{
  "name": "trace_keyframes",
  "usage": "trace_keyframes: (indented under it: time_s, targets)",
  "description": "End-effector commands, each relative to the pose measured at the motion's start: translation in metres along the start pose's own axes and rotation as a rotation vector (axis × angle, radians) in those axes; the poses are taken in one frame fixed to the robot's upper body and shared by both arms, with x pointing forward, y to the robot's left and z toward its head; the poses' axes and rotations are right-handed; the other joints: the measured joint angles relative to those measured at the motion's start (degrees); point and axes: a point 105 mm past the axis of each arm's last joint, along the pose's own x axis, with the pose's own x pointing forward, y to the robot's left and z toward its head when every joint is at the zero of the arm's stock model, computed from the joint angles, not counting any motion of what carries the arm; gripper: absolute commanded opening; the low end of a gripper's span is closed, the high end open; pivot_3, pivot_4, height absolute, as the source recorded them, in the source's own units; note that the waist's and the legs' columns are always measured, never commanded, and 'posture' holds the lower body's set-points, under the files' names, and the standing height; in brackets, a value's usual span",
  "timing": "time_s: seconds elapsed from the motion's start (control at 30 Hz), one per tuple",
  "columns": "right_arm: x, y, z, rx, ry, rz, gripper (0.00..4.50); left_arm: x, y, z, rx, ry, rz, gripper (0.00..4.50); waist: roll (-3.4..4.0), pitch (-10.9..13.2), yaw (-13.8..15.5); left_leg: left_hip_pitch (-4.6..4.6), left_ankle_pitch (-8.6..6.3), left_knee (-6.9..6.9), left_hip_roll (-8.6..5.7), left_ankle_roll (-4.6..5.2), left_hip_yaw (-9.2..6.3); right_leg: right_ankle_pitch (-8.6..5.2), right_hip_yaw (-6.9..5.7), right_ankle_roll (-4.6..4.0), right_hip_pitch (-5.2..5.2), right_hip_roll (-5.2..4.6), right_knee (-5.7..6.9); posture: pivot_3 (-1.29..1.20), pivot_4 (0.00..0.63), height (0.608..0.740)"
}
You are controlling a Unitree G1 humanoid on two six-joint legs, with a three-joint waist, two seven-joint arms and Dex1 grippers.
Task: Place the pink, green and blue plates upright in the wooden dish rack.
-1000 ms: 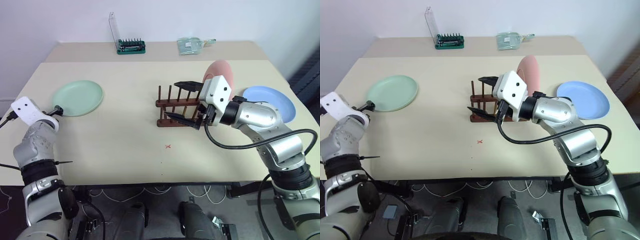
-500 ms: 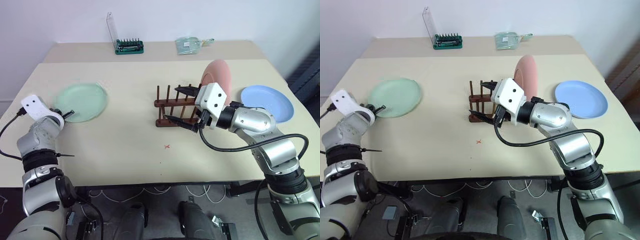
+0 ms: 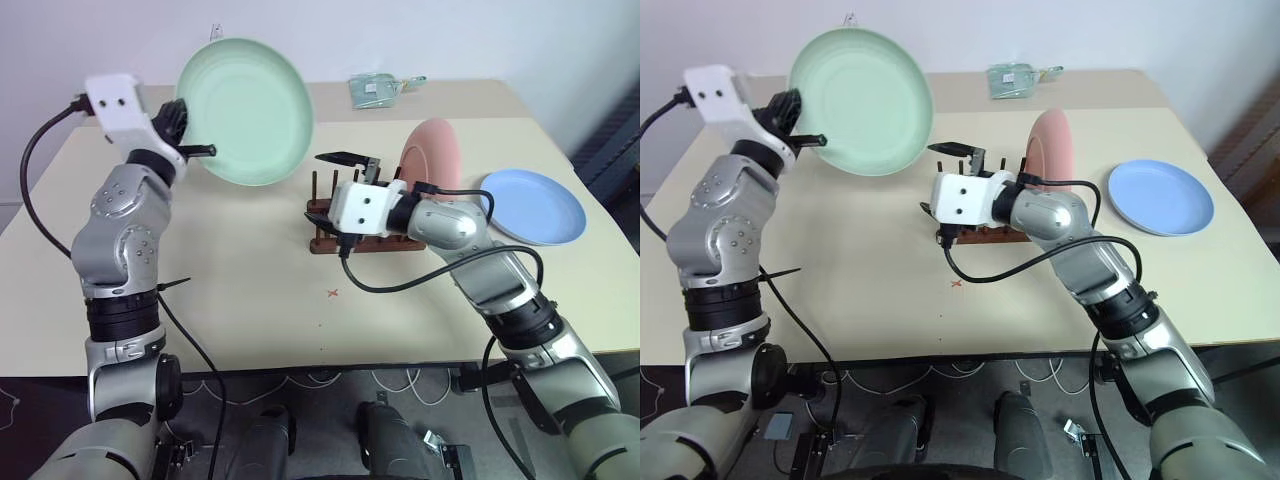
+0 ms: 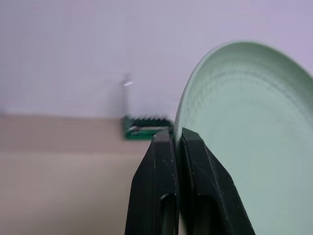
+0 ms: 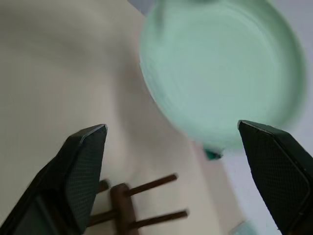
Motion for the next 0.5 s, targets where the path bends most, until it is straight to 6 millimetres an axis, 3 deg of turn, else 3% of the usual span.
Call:
trace_keyframes:
  time_s: [0.03,0.33,0.43,0.5]
  targets:
    - [0.005,-0.005,0.007,-0.119,-0.027,-0.024,4.35,-0.001,-0.017,0.021,-0.014,-0.058,-0.031,0.01,0.0,0.0,0.01,0.0,0.01,0.0,0.0,-0.01,0.0,0.0,0.0,0.0,0.0,0.0,0.0,0.0,0.15,0.74]
    - [0.019,-0.013,-0.01,-0.303,0.046,-0.091,4.35,-0.011,-0.06,0.02,-0.079,-0.012,-0.219,0.01,-0.01,0.01,-0.23,0.01,0.06,-0.02,0.01,-0.09,0.0,0.0,0.01,-0.01,-0.02,0.01,0.02,0.0,0.15,0.74]
    - [0.019,-0.011,-0.011,-0.314,0.047,-0.087,3.6,-0.011,-0.059,0.019,-0.088,-0.006,-0.221,0.0,-0.01,0.01,-0.16,0.01,0.07,-0.02,0.01,-0.11,0.0,0.0,0.01,-0.01,-0.02,0.02,0.02,0.0,0.15,0.74]
    - [0.018,-0.011,-0.012,-0.323,0.049,-0.092,2.63,-0.011,-0.057,0.017,-0.084,0.0,-0.21,0.0,-0.01,0.01,-0.11,0.0,0.07,-0.01,0.0,-0.11,0.0,0.0,0.02,-0.01,-0.02,0.02,0.02,0.0,0.15,0.74]
